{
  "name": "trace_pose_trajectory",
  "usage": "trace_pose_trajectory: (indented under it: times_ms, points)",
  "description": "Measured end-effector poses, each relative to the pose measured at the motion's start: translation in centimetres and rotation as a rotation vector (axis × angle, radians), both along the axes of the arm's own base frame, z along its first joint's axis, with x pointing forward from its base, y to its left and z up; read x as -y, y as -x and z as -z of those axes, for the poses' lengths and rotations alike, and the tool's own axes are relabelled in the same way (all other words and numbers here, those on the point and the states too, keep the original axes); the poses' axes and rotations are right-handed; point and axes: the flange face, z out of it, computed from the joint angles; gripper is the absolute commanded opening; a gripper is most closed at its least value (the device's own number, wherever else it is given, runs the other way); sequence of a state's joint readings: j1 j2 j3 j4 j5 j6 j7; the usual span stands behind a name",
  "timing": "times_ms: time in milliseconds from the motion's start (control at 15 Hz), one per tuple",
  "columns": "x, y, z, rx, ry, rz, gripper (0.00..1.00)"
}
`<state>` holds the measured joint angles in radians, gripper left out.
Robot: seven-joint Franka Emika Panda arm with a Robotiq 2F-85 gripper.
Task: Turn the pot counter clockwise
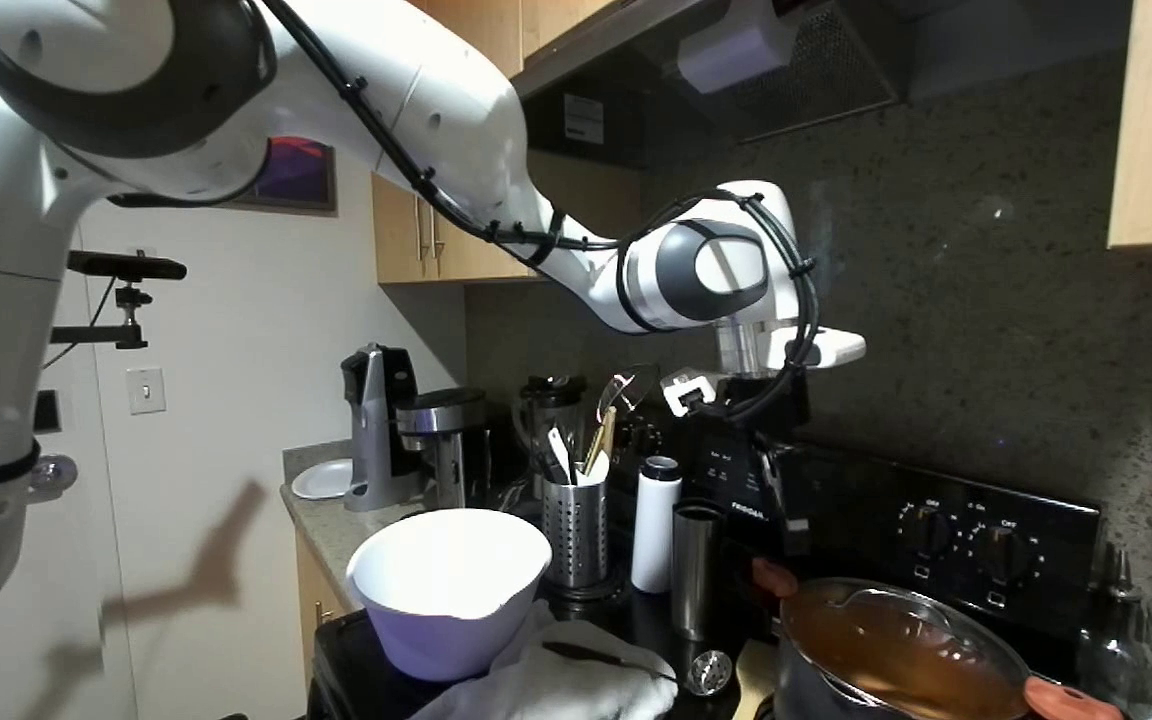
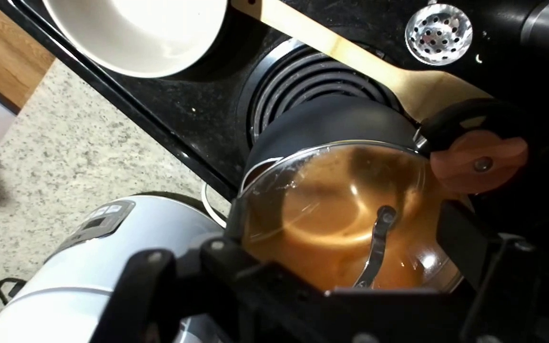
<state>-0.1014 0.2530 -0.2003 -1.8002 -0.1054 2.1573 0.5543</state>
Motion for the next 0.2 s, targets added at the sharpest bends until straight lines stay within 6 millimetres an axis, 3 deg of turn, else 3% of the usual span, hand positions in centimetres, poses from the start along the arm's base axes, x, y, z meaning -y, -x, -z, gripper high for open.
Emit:
trace_pose_trajectory:
  times_ms: [200]
  points:
    - [0.7, 0.2, 0.06, -0.001, 0.001, 0.01, 1.0]
